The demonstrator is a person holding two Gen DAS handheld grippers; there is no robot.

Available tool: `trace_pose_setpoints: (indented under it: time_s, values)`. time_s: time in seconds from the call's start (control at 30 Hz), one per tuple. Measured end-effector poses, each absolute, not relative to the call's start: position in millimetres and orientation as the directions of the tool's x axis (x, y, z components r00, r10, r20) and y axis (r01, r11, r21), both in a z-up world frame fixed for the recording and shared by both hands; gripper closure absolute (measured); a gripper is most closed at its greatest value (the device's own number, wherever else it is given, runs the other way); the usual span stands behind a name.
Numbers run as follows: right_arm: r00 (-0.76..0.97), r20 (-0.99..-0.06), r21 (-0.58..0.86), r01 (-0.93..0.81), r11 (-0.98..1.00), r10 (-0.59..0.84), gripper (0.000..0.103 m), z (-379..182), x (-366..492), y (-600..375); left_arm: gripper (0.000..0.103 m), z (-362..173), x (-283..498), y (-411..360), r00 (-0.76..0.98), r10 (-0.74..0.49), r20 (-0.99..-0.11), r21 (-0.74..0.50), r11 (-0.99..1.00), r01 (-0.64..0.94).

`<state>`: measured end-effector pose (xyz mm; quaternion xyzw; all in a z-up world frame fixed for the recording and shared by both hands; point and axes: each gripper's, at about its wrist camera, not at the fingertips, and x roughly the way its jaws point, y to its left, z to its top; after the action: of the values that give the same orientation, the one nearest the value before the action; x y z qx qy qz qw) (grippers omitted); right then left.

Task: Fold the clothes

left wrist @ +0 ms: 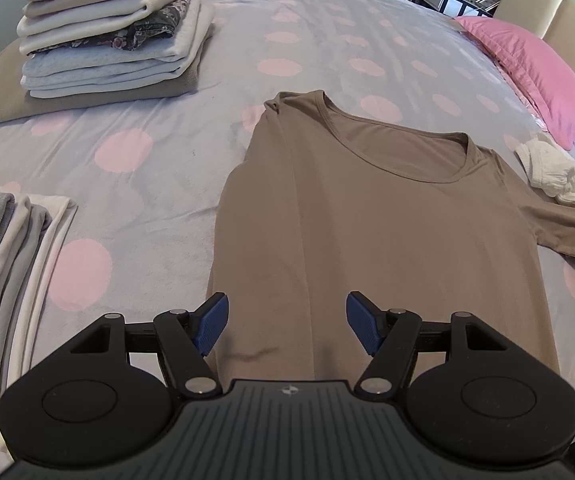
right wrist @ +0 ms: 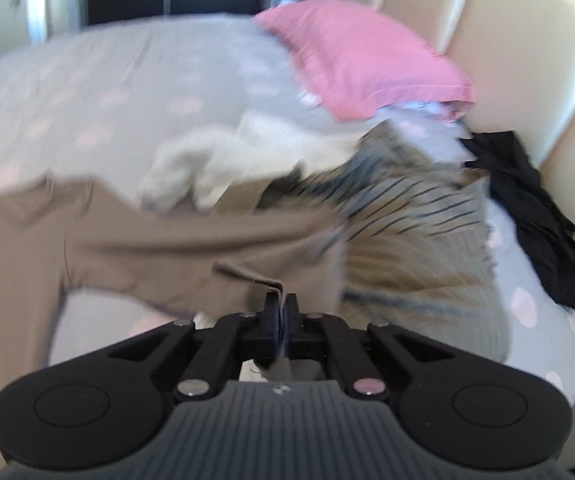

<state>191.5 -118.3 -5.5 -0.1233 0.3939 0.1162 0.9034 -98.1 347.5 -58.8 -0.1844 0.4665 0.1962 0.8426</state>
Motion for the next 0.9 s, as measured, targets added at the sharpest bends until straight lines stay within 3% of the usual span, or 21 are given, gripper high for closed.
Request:
trace_pose_setpoints:
  time_s: [0.27, 0.5, 0.67, 0.83, 0.9]
  values:
    - [0.702, -0.712, -0.078, -0.063, 0.995, -0.012, 0.100, 44.1, 214.1, -187.9, 0.039, -58.5, -98.7, 349.4, 0.486, 0.161, -0.859, -0.128, 0.852, -0.508]
    - [0.634, -0.770, -0.030, 0.080, 0.996, -0.074, 0.101, 20.4, 221.8, -232.3, 0.039, -60.2, -98.3, 352.3, 0.477, 0.168, -0.863, -0.121, 0.847, -0.518]
    - [0.645, -0.762, -0.014, 0.064, 0.998, -0.052, 0.100, -3.5, 224.3, -237.2, 0.039, -60.0, -99.1, 353.0, 0.475, 0.171, -0.863, -0.116, 0.849, -0.516]
    - [0.662, -0.741, -0.076, 0.077, 0.994, -0.108, 0.091, -4.9, 218.5, -232.8, 0.039, -58.3, -101.0, 354.4, 0.480, 0.172, -0.860, -0.121, 0.845, -0.520]
    - [0.697, -0.702, -0.154, 0.049, 0.987, -0.144, 0.074, 1.2, 210.6, -222.1, 0.039, -57.2, -101.6, 354.1, 0.482, 0.173, -0.859, -0.119, 0.848, -0.516]
